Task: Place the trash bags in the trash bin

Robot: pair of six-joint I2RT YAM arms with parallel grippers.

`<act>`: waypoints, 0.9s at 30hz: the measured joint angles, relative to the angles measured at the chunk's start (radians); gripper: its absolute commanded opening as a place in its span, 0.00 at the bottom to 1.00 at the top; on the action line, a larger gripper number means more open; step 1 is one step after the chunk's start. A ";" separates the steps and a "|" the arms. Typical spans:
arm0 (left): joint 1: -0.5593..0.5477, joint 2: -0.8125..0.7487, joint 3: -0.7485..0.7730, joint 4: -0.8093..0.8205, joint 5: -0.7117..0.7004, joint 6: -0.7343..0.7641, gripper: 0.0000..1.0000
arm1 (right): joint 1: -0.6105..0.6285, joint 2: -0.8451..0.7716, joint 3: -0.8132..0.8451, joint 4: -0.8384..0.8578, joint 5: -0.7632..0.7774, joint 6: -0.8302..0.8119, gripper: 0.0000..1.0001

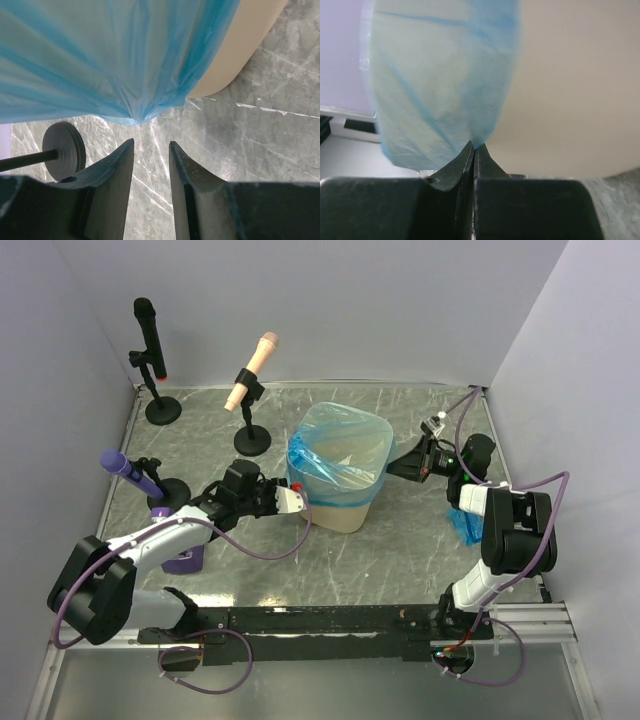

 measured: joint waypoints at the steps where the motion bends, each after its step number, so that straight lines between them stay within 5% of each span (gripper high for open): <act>1: 0.000 0.000 0.000 0.000 -0.003 0.000 0.39 | -0.003 -0.005 -0.009 -0.048 0.007 -0.034 0.00; 10: 0.000 -0.040 -0.001 -0.005 -0.017 0.000 0.40 | -0.066 -0.021 0.219 -1.080 0.254 -0.812 0.00; 16: 0.000 -0.045 -0.012 0.006 -0.014 0.000 0.40 | -0.074 -0.021 0.229 -1.344 0.428 -1.001 0.00; 27: -0.006 -0.003 -0.013 0.047 0.007 0.000 0.41 | -0.068 -0.006 0.229 -1.522 0.702 -1.125 0.00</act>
